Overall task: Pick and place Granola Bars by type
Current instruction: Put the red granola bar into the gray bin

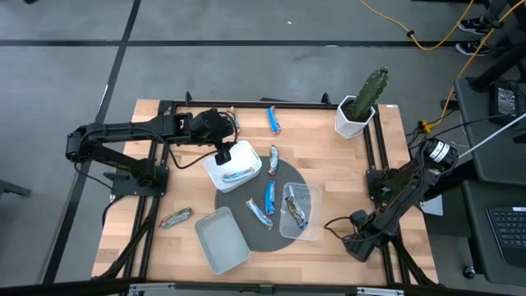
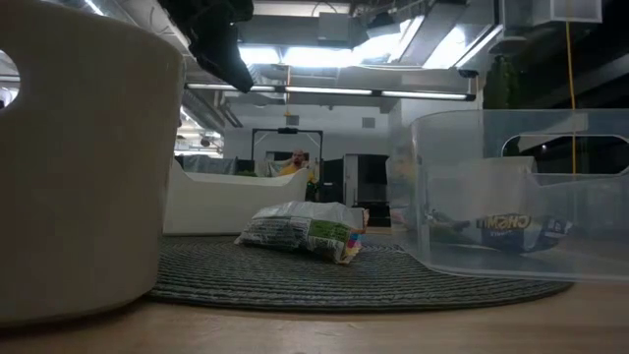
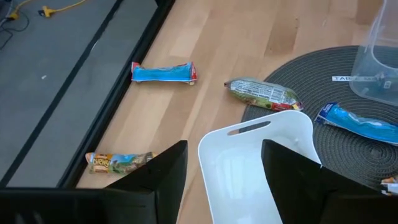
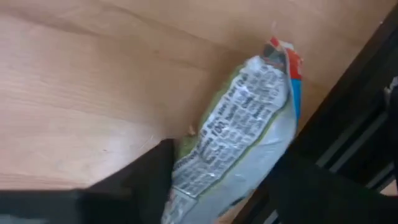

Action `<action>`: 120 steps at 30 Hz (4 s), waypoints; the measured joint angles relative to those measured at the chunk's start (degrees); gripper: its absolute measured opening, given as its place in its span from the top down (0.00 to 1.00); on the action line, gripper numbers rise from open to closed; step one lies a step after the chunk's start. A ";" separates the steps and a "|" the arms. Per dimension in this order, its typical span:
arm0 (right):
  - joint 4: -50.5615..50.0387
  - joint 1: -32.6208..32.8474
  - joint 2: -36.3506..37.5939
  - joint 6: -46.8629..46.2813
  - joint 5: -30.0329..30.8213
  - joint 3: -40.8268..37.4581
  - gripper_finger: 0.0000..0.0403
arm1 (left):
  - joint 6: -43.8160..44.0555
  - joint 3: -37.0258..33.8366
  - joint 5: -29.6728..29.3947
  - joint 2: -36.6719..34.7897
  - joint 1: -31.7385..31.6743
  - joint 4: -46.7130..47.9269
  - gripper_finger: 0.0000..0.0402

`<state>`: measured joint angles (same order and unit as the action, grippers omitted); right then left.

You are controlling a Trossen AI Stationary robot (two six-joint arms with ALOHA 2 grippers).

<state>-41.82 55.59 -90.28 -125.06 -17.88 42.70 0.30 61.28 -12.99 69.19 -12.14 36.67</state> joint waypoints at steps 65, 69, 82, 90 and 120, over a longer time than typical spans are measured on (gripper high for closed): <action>27.58 -61.11 5.60 137.44 19.49 41.14 0.96 | 2.51 0.55 12.61 -1.57 4.90 -46.15 0.31; 27.82 -61.11 5.22 137.51 19.49 42.58 0.90 | 3.43 0.57 11.94 -0.61 4.87 -49.57 0.31; 32.17 -61.11 5.18 136.81 19.32 42.75 0.95 | 6.06 0.57 10.89 -0.48 1.80 -50.13 0.39; 33.10 -61.13 4.75 135.62 19.32 42.75 0.91 | 6.64 0.55 13.61 -0.48 1.11 -50.27 0.65; 9.95 -60.24 14.64 128.07 33.30 42.62 0.48 | 5.28 0.62 15.38 -14.09 -1.25 -40.96 0.95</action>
<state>-31.87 -4.64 -75.64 3.02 15.42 85.32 5.58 61.90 2.38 55.10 -13.39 -4.30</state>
